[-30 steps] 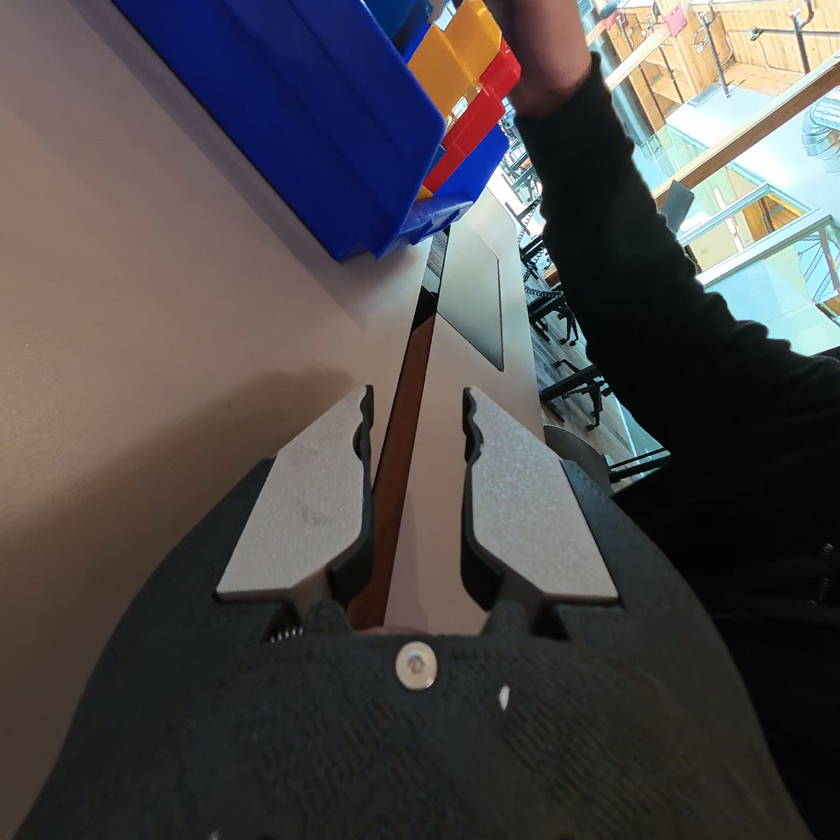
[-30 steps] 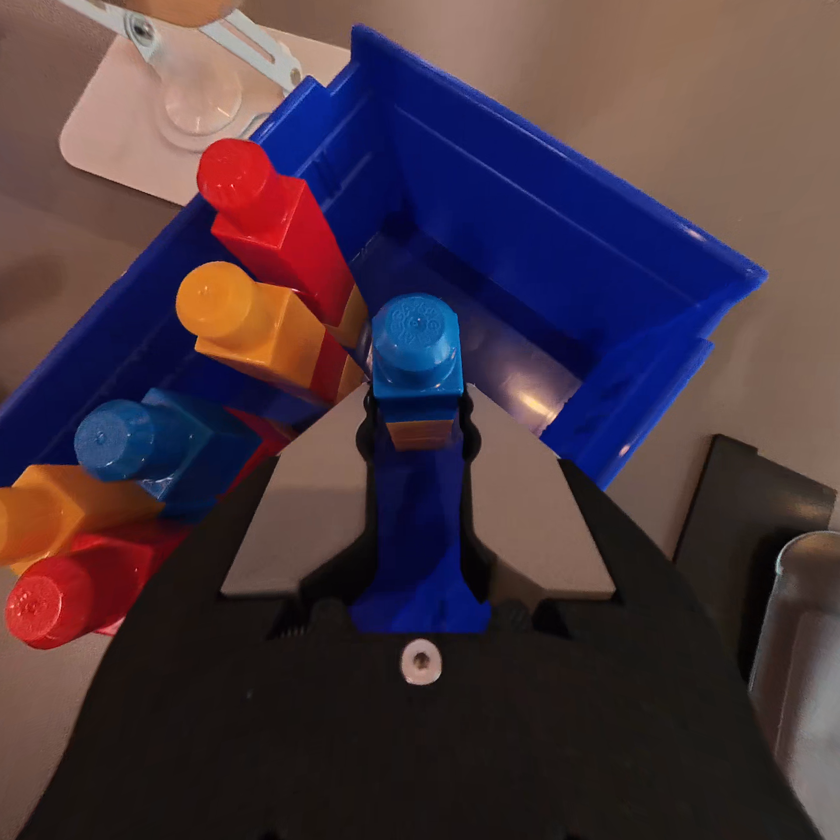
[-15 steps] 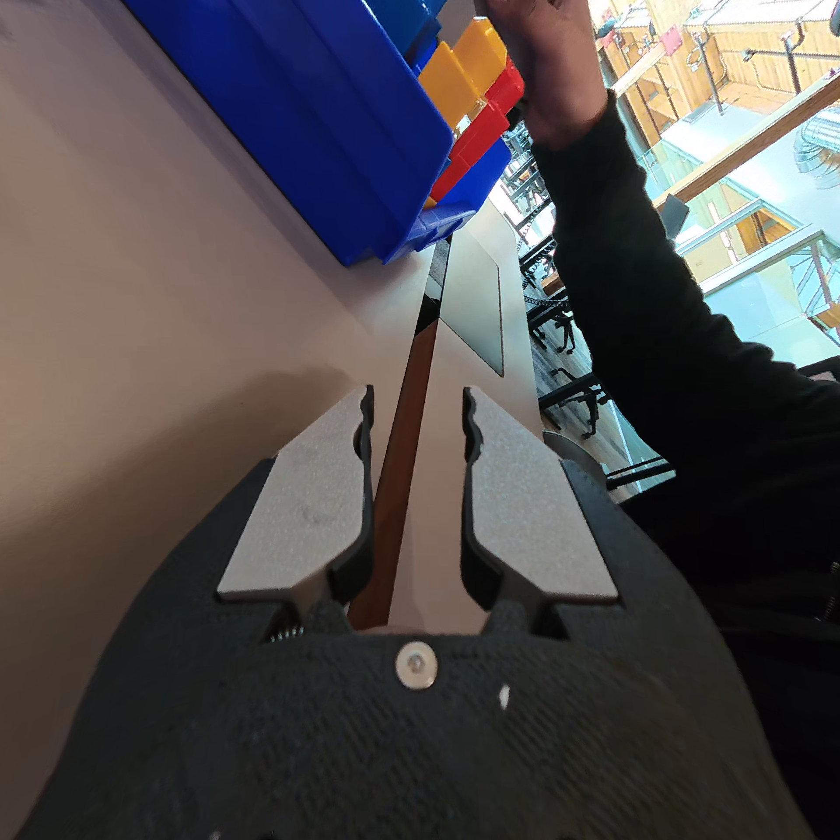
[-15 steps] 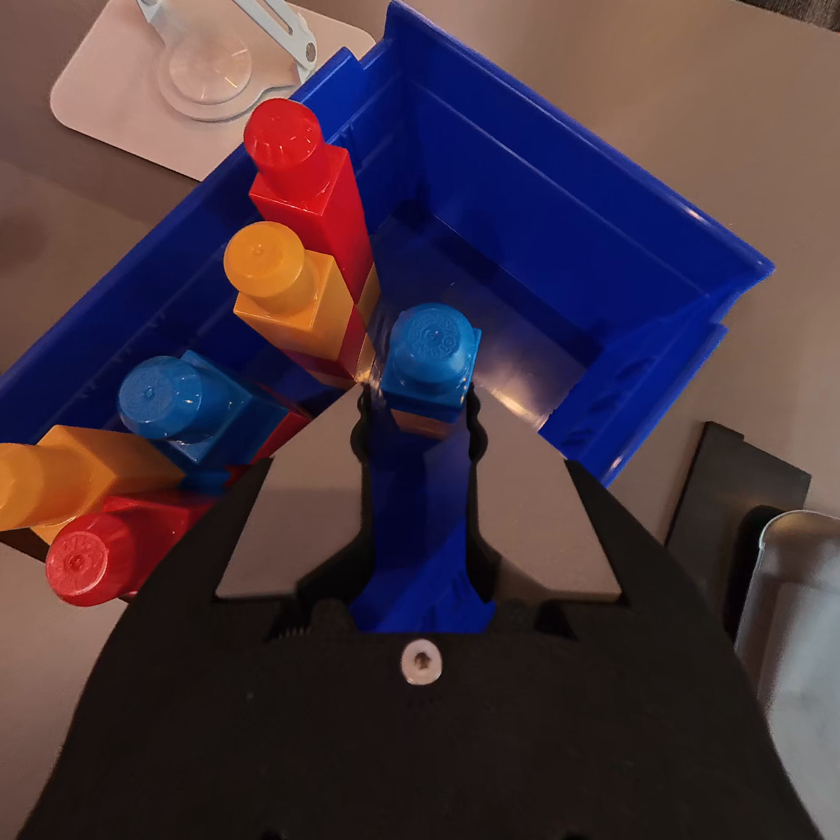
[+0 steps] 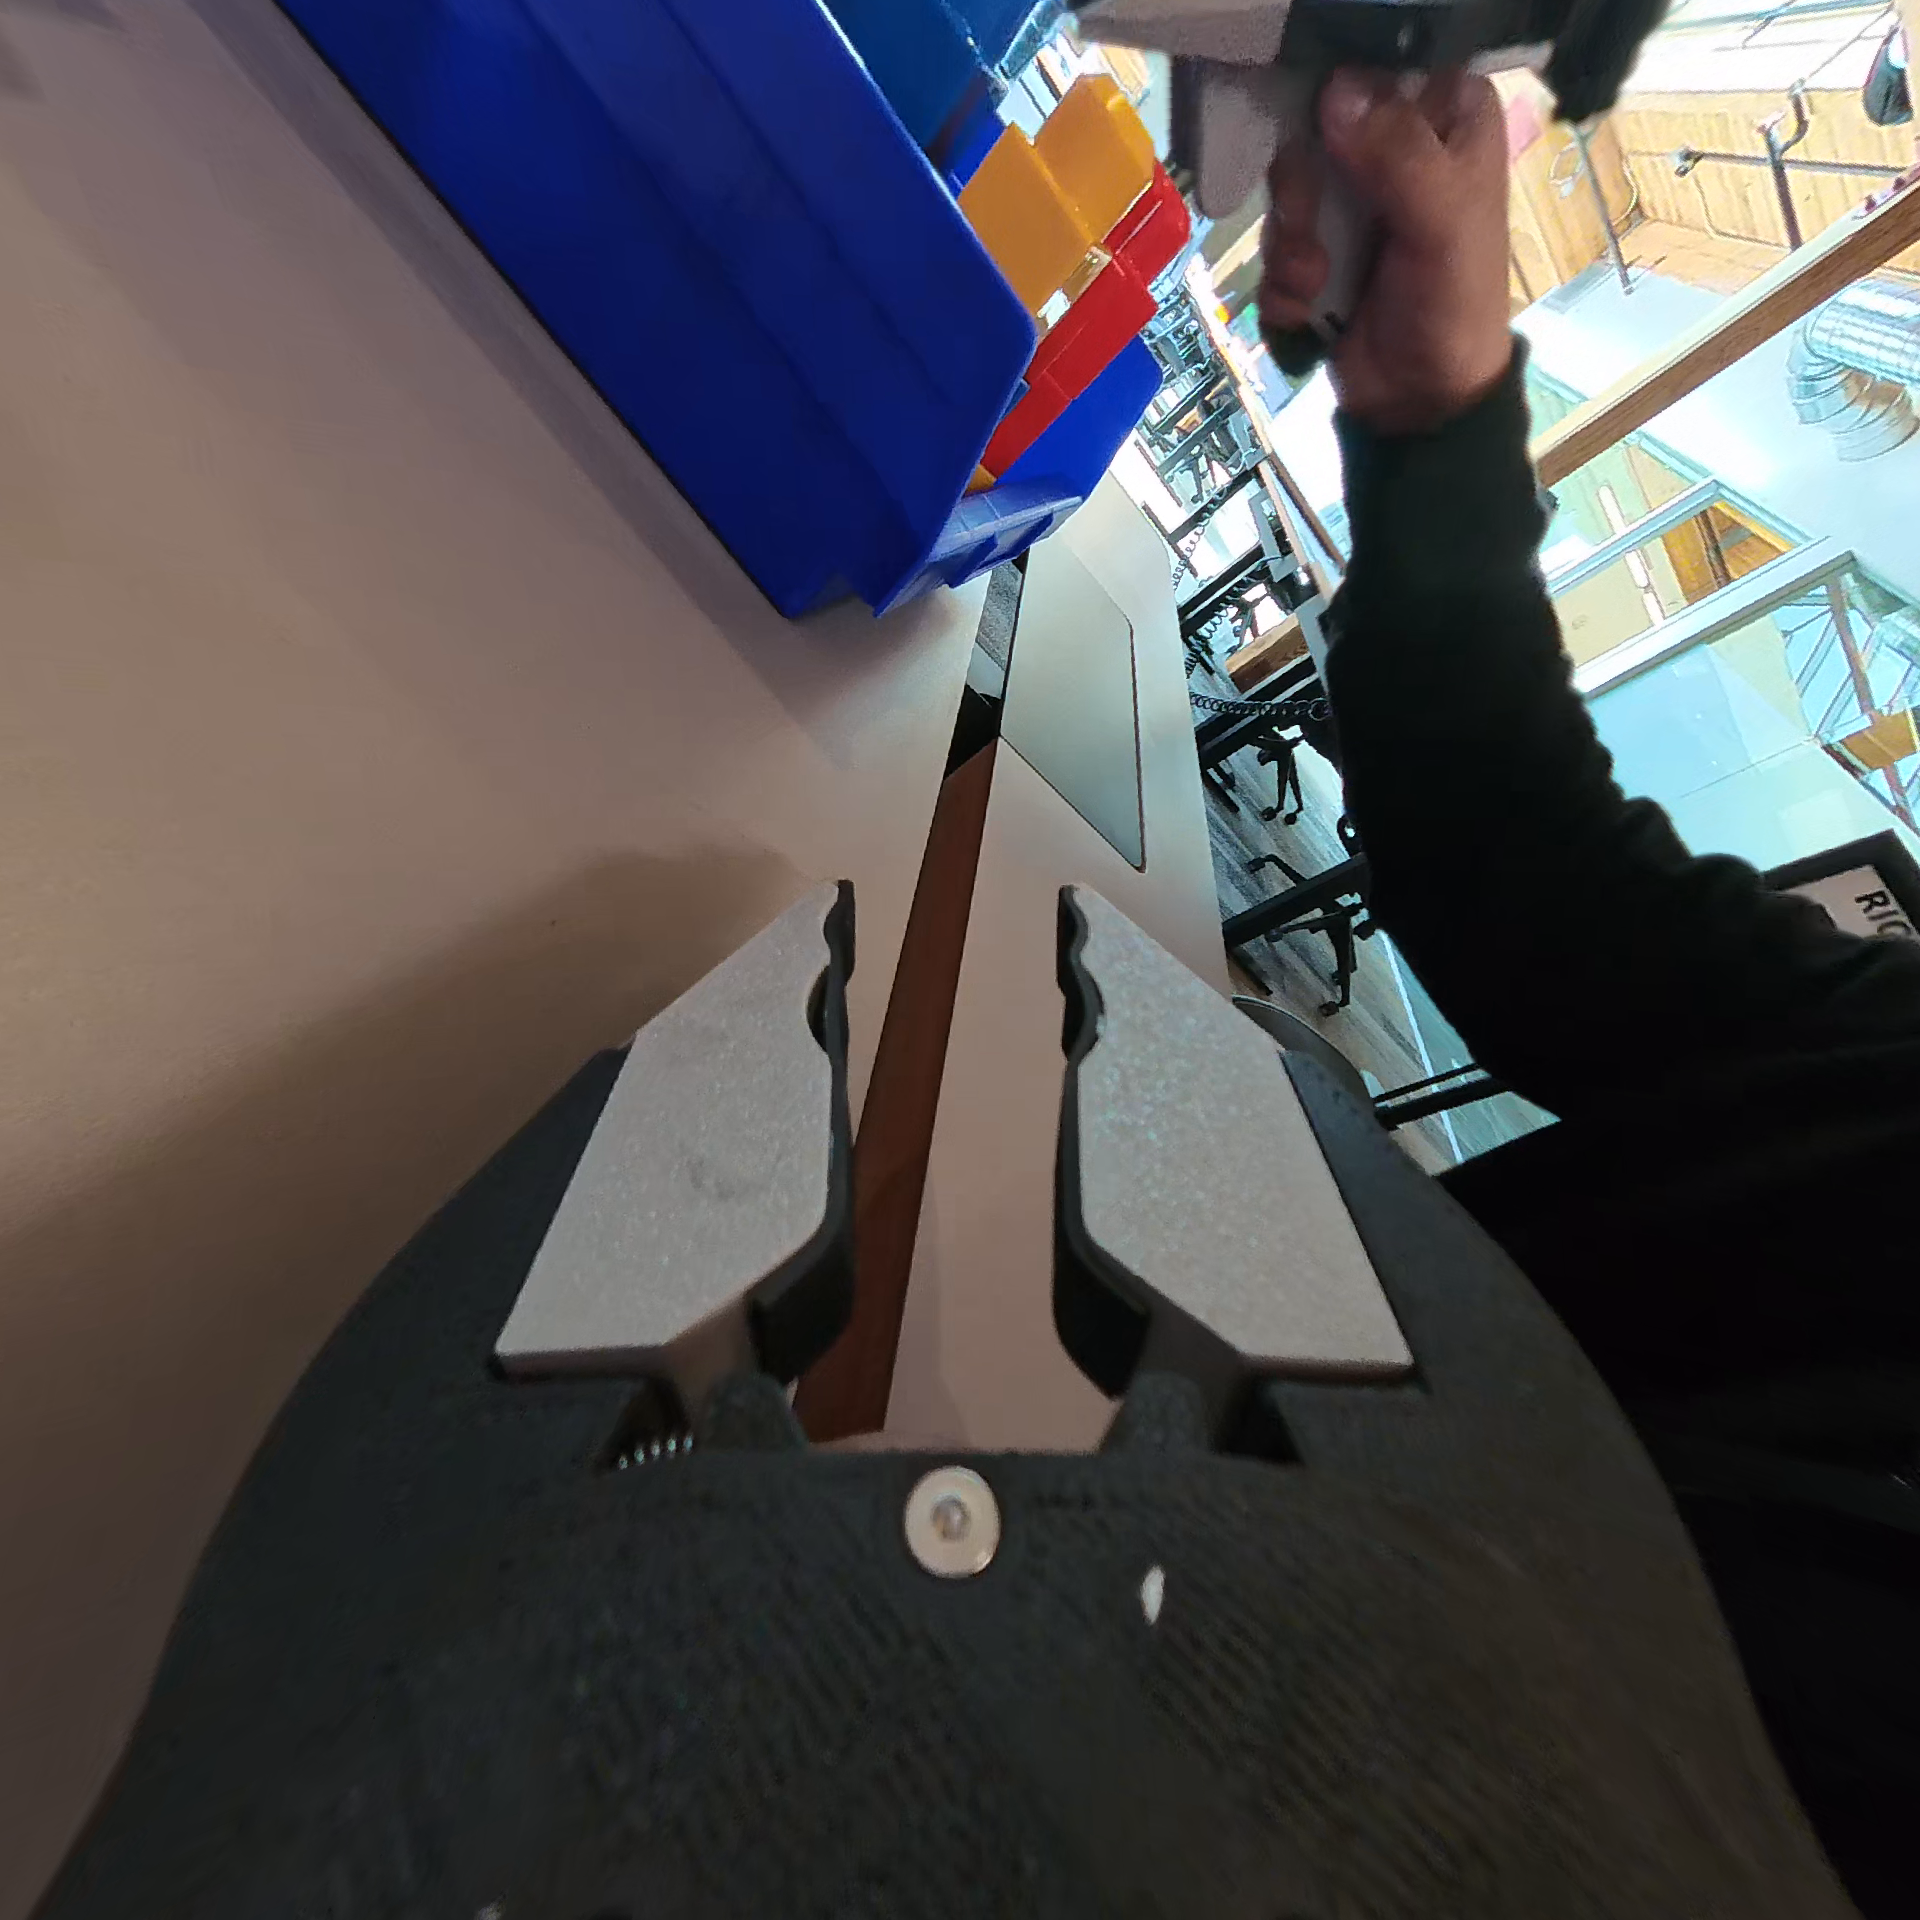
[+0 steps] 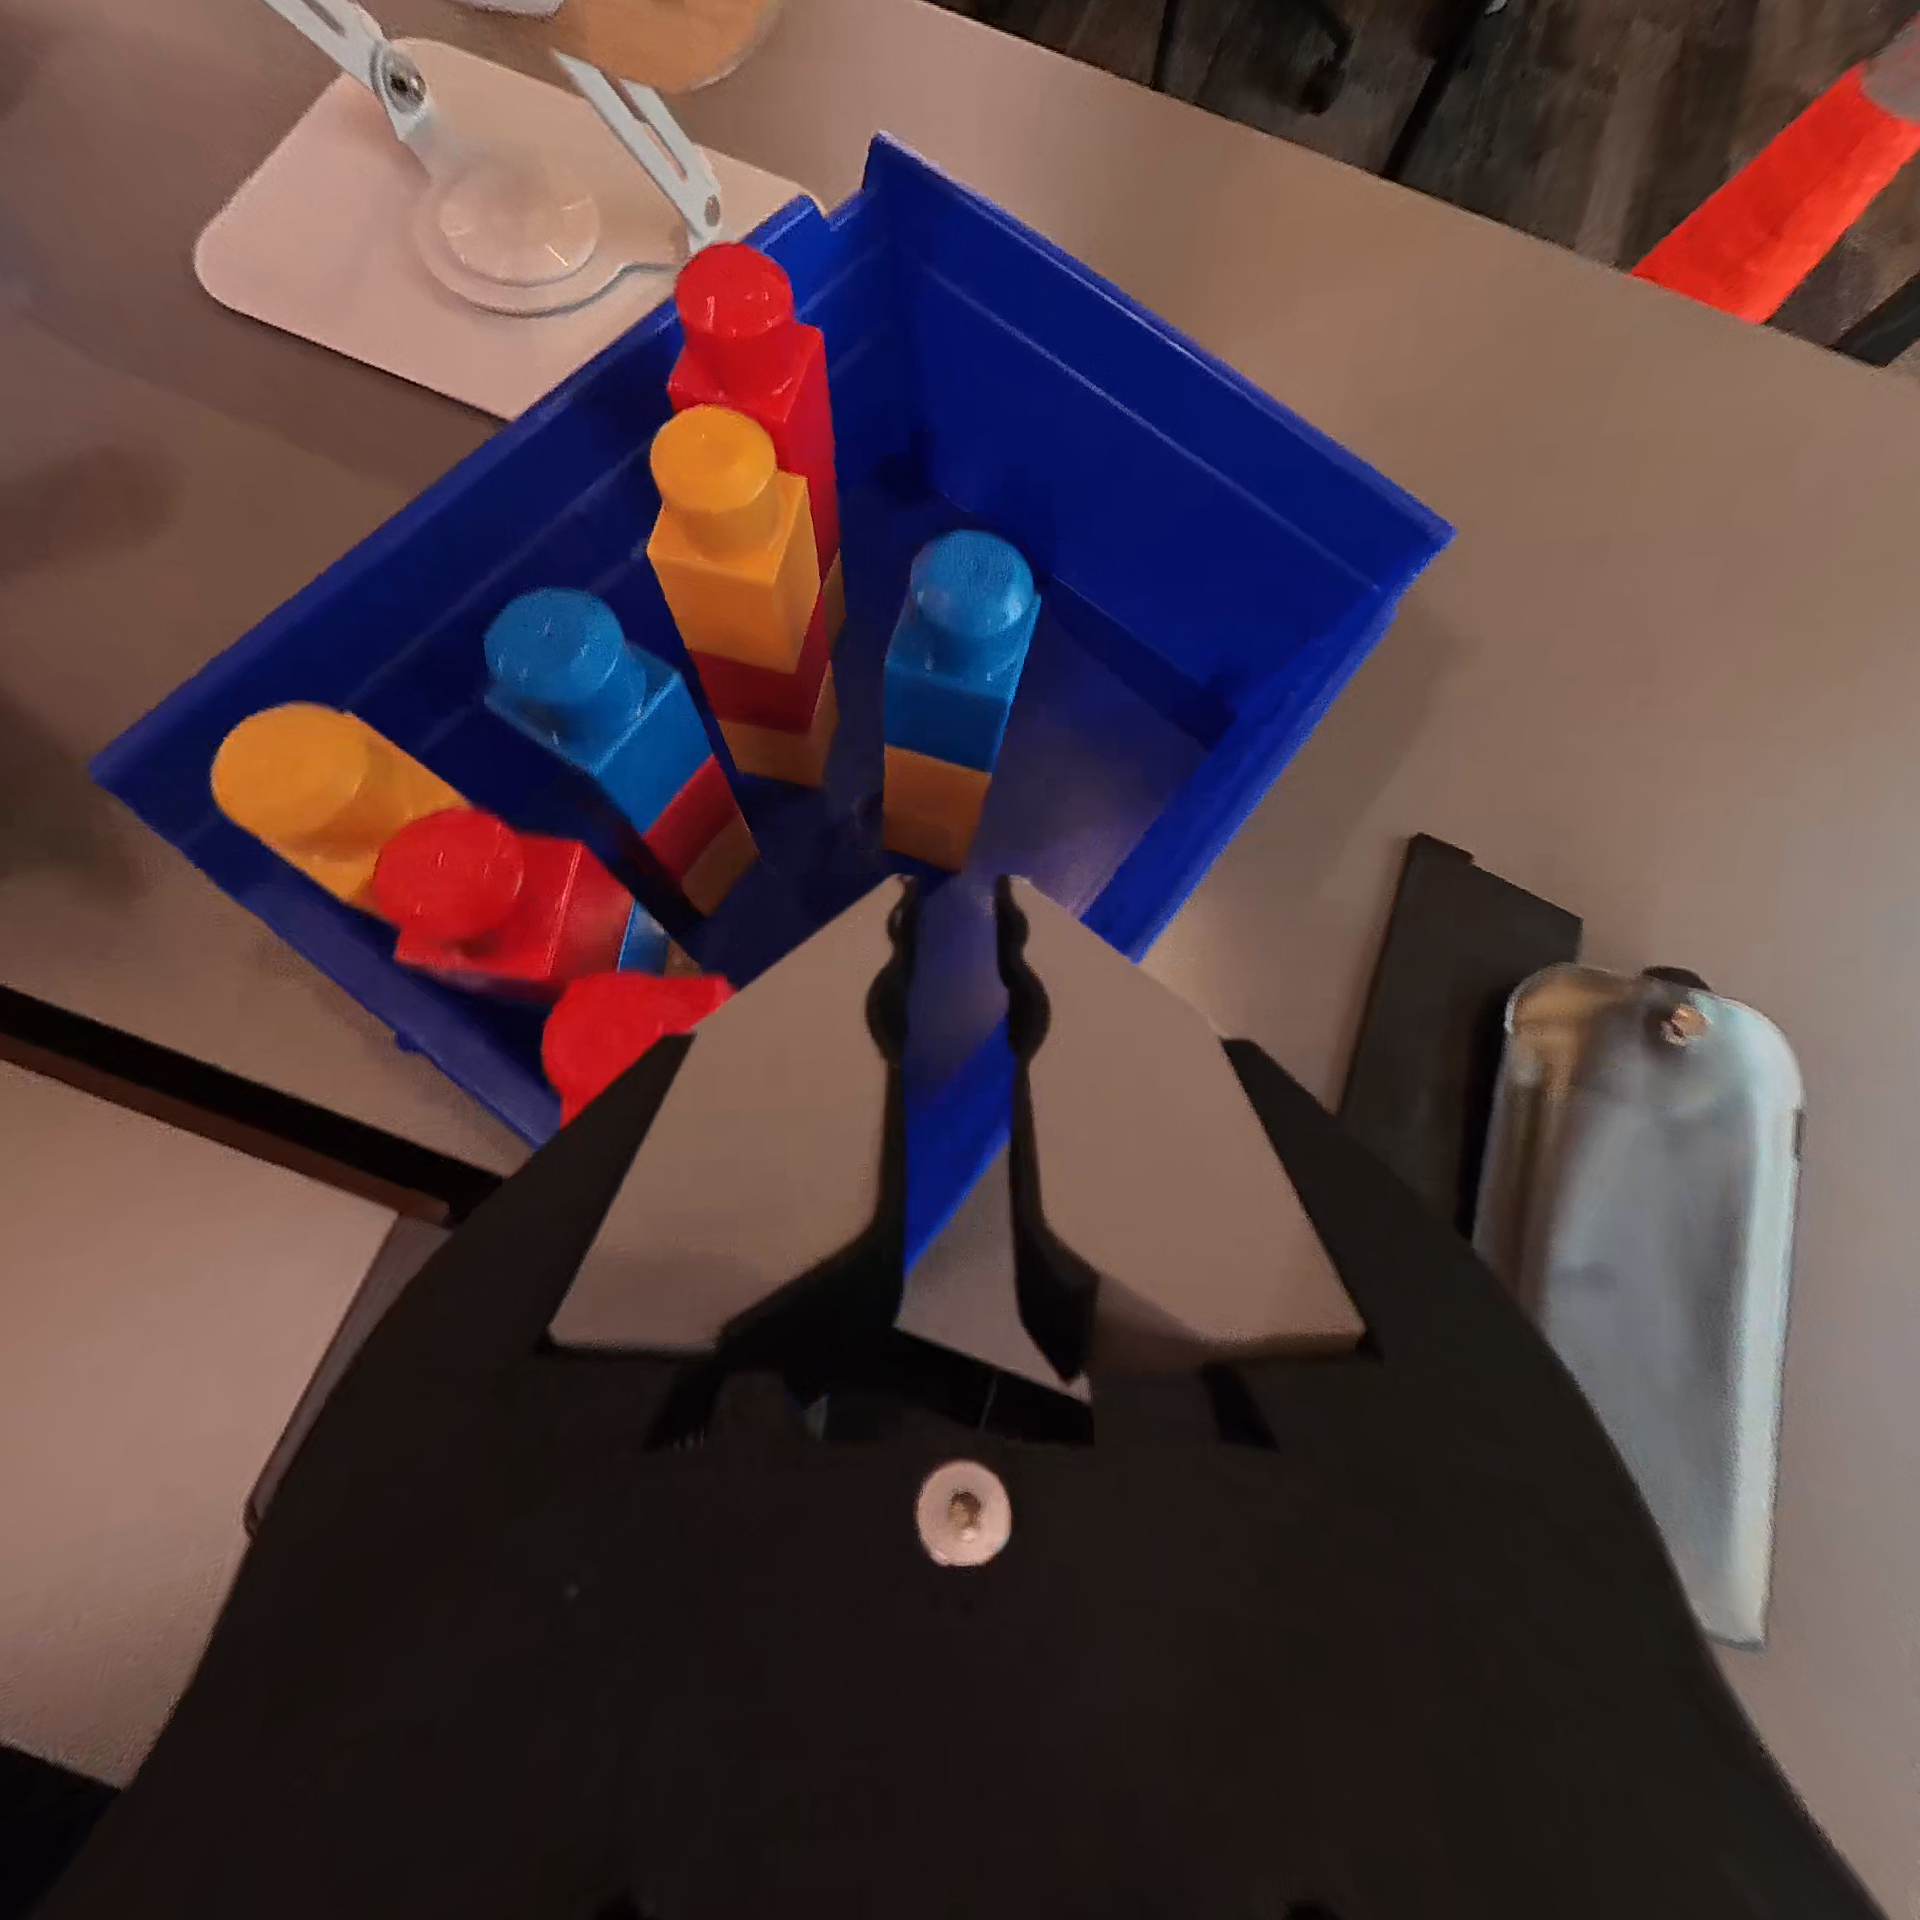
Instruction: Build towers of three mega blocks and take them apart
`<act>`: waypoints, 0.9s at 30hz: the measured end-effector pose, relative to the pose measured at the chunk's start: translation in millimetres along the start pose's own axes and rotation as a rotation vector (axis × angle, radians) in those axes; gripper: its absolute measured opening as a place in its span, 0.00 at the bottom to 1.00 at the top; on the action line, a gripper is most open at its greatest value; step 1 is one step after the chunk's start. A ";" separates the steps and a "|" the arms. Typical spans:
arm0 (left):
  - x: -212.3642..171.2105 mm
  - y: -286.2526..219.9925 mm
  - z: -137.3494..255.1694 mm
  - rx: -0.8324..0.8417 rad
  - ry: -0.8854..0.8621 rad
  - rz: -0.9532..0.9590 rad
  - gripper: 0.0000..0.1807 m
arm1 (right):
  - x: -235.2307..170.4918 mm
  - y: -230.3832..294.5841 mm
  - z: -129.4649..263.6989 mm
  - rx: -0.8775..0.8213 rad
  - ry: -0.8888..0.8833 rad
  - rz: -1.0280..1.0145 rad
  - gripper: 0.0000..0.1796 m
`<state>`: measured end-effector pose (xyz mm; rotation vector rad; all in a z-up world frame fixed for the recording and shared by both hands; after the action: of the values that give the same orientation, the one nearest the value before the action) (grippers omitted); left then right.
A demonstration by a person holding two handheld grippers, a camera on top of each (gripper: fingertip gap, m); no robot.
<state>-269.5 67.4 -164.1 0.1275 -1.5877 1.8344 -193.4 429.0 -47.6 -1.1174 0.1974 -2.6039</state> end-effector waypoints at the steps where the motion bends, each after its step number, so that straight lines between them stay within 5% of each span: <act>1: 0.1 0.1 0.1 -0.001 -0.001 0.002 0.21 | -5.3 4.6 8.7 -0.017 0.010 0.021 0.00; 13: -0.4 -0.1 1.9 0.004 -0.024 0.004 0.21 | -60.1 54.8 9.5 -0.113 0.102 -0.099 0.00; 23: 4.5 3.8 13.4 -0.051 -0.098 0.072 0.20 | -62.0 69.7 -6.0 -0.302 0.230 -0.024 0.00; 27: 2.8 2.2 10.9 -0.030 -0.080 0.046 0.20 | -69.5 78.8 -23.1 -0.235 0.286 -0.056 0.00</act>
<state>-276.8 58.8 -161.9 0.1536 -1.6853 1.8605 -147.7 377.3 -130.0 -0.8214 0.5545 -2.8392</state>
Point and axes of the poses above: each gripper's, where its closed fingertips meet, z back along the fingers, x out of its top, y = z × x across the jaws, the point moved 7 cm from there along z, back along the fingers, and after that the axes turned 13 degrees about z, right-handed, at the moved point
